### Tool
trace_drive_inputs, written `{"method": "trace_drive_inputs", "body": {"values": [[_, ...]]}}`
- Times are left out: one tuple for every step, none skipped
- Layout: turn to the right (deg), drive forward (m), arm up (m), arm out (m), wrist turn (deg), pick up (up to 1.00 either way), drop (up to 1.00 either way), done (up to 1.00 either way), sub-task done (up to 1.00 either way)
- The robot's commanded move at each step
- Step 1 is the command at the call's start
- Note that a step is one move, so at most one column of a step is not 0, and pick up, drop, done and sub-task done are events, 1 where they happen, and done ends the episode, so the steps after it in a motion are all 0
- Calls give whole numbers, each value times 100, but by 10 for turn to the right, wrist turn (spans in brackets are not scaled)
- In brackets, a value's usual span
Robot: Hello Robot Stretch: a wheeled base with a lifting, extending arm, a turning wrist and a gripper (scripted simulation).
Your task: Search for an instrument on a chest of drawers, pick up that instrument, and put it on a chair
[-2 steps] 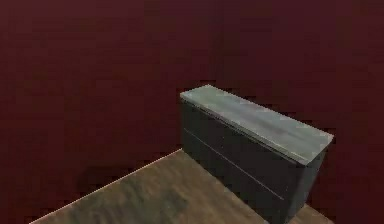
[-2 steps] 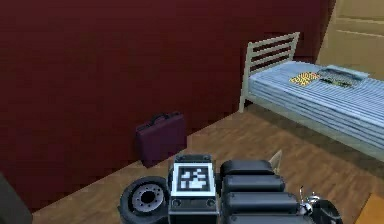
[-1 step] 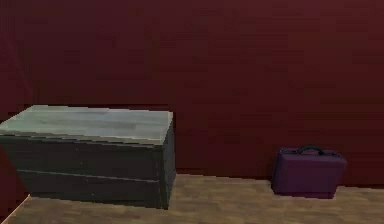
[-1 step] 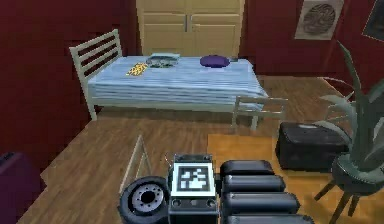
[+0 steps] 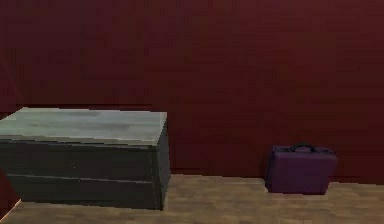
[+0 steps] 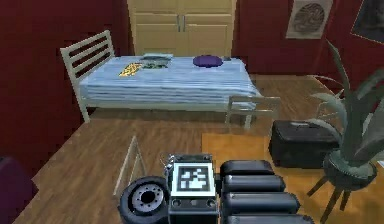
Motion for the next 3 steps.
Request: {"method": "trace_drive_inputs", "body": {"values": [[-450, 0, 0, 0, 0, 0, 0, 0, 0], [-450, 0, 0, 0, 0, 0, 0, 0, 0], [-120, 0, 0, 0, 0, 0, 0, 0, 0]]}}
